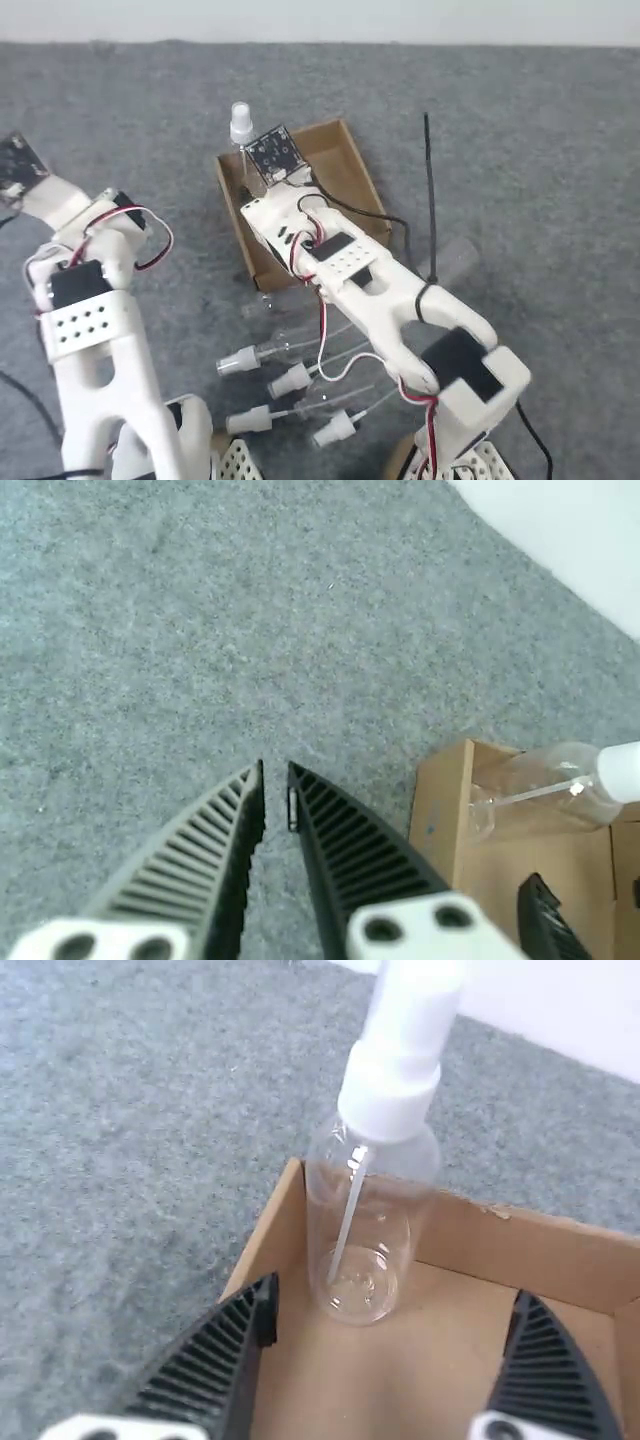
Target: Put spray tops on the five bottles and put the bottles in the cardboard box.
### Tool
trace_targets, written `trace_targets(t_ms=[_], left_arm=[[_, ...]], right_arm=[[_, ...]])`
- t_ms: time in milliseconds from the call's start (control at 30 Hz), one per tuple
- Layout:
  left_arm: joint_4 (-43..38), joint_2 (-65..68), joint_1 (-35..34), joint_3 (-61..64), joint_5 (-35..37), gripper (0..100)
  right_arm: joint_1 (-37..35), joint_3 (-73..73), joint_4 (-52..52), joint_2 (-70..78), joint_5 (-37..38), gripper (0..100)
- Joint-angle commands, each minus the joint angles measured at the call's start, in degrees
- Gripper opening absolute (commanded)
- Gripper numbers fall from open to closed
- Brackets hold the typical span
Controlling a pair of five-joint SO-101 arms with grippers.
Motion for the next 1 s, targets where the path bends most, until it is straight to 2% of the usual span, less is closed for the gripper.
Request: trace_targets(t_ms=[0,133,333,467,600,833,967], left_arm=[[-1.9,-2.6,0.3,-0.8,0.4,3],[-2.4,-2.6,0.4,-1.3,0.3,3],[-10.2,-2.5,0.4,-1.4,0.1,3],[-10.4,-2.6,0.0,0.4,-5.0,3],[-10.8,-2.6,0.3,4.6,-6.6,3],[-21.5,-2.6,0.7,12.9,-6.6,3],[-22.9,-2.6,0.7,13.9,-6.7,3]], right_arm=[[0.7,1.5,-0.5,-7.3,-0.2,29.7],[0.8,4.6,-0.5,-9.9,-0.2,29.7],[0.8,7.9,-0.5,-12.4,-0.2,29.7],[0.8,9.1,-0.4,-14.2,-0.2,29.7],[0.6,9.5,5.8,-18.6,-0.2,29.7],[0.6,9.5,16.7,-27.8,-0.2,29.7],[0.5,9.5,21.3,-32.3,-0.2,29.7]])
